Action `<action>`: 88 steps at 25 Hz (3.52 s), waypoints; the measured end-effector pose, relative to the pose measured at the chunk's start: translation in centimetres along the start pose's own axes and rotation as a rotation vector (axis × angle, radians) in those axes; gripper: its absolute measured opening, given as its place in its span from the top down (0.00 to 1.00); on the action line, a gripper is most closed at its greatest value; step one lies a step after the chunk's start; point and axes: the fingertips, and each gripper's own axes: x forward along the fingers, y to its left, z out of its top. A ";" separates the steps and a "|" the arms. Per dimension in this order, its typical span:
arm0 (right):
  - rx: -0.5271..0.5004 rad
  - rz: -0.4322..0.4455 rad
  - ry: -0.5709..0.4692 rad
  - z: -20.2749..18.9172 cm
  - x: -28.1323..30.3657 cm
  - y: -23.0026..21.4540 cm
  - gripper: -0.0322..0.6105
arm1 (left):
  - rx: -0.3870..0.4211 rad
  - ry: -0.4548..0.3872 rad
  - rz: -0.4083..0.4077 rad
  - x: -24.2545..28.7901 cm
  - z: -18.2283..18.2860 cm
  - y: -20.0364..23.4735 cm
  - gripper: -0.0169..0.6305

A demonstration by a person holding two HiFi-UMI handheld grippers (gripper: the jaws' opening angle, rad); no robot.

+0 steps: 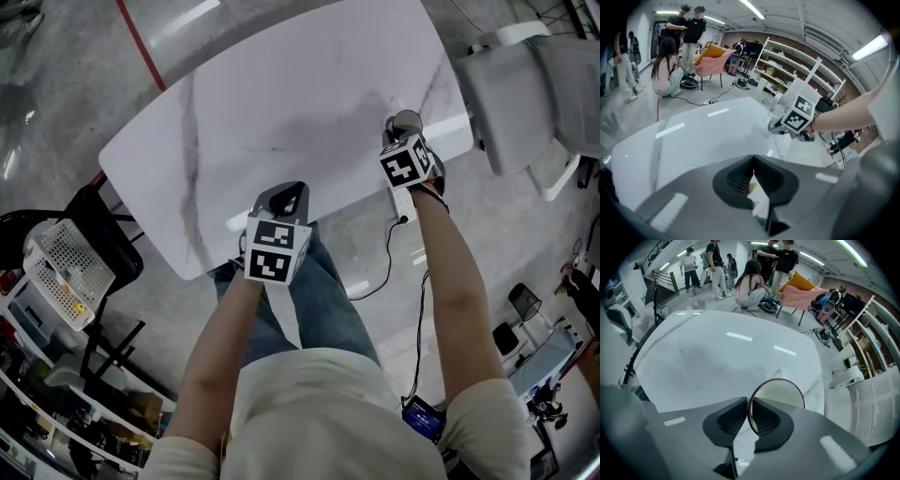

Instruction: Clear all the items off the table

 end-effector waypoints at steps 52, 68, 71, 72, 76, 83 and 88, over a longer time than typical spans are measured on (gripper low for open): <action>-0.351 0.203 -0.235 17.3 -14.7 32.6 0.90 | -0.295 -0.224 0.224 -21.8 -8.3 15.4 0.96; -0.498 0.265 -0.253 22.0 -17.6 45.2 0.90 | -0.436 -0.284 0.338 -30.7 -15.5 22.7 0.96; -0.533 0.280 -0.254 22.7 -17.9 47.5 0.90 | -0.462 -0.296 0.358 -32.1 -16.8 24.0 0.96; -0.545 0.285 -0.254 23.0 -18.0 48.3 0.90 | -0.470 -0.300 0.365 -32.6 -17.3 24.3 0.96; -0.599 0.310 -0.255 24.0 -18.4 51.8 0.90 | -0.505 -0.314 0.389 -34.5 -19.1 25.7 0.96; -0.689 0.347 -0.269 26.4 -18.7 58.8 0.90 | -0.570 -0.330 0.430 -37.9 -23.4 28.8 0.96; -0.746 0.369 -0.275 28.0 -19.0 63.8 0.90 | -0.613 -0.346 0.460 -40.6 -26.5 30.8 0.96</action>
